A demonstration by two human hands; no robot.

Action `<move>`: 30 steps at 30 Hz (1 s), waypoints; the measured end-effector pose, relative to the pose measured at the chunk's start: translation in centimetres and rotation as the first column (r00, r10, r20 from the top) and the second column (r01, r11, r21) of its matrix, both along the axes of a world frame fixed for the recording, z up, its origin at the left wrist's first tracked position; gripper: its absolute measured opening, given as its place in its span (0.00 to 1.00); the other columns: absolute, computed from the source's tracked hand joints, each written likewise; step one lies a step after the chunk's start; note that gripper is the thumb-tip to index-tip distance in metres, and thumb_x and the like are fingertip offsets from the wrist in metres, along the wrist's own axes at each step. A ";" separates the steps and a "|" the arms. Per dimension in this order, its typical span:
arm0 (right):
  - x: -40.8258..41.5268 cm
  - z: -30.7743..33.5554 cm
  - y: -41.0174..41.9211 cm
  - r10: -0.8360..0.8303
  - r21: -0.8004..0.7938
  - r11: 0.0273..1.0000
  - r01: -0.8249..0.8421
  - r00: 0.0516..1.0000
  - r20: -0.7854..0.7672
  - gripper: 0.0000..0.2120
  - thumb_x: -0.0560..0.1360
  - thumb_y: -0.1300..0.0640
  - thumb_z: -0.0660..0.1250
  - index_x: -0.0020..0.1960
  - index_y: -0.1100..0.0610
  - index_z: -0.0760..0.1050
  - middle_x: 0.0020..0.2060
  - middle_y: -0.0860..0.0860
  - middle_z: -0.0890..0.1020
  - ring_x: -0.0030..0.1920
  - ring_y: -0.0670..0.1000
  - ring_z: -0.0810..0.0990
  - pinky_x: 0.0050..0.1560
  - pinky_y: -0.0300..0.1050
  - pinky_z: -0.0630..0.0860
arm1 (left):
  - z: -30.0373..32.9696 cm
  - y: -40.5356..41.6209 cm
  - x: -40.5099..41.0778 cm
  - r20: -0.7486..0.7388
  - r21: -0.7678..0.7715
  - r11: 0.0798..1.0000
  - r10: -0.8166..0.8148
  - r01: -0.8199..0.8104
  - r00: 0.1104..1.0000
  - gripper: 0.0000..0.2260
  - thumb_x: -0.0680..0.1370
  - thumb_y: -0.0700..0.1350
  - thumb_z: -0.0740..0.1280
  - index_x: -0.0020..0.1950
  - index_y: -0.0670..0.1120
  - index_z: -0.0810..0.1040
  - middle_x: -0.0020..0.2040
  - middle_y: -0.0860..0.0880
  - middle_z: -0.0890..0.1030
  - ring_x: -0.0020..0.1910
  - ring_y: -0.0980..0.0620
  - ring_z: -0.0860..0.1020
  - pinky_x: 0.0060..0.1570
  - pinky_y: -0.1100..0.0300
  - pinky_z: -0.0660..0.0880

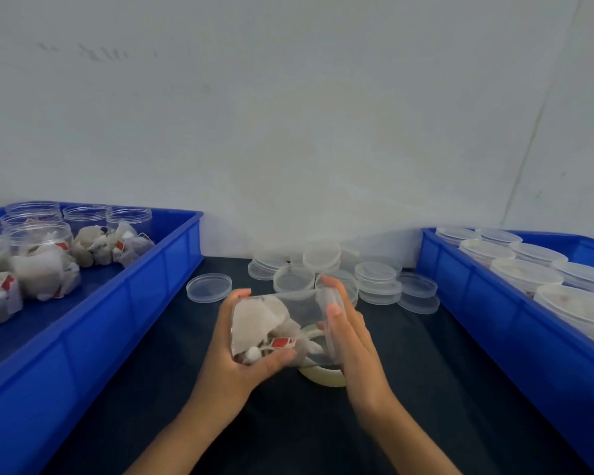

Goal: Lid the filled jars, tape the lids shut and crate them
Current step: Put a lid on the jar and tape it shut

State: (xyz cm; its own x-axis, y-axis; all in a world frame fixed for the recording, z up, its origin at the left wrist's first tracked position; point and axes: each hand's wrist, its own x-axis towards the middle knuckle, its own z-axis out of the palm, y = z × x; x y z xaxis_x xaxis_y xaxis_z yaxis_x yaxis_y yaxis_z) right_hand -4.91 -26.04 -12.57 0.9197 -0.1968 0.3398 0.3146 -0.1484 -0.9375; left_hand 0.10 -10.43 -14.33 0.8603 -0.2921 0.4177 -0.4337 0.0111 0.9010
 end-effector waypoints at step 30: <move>-0.6 1.4 -1.7 0.026 -0.017 0.999 -0.027 0.998 -0.055 0.30 0.65 0.41 0.69 0.66 0.43 0.68 0.61 0.47 0.74 0.59 0.46 0.76 0.52 0.37 0.77 | 0.7 -0.3 -0.7 -0.374 -0.246 0.969 -0.102 0.008 0.922 0.38 0.56 0.60 0.77 0.64 0.51 0.75 0.55 0.47 0.83 0.55 0.48 0.82 0.57 0.46 0.77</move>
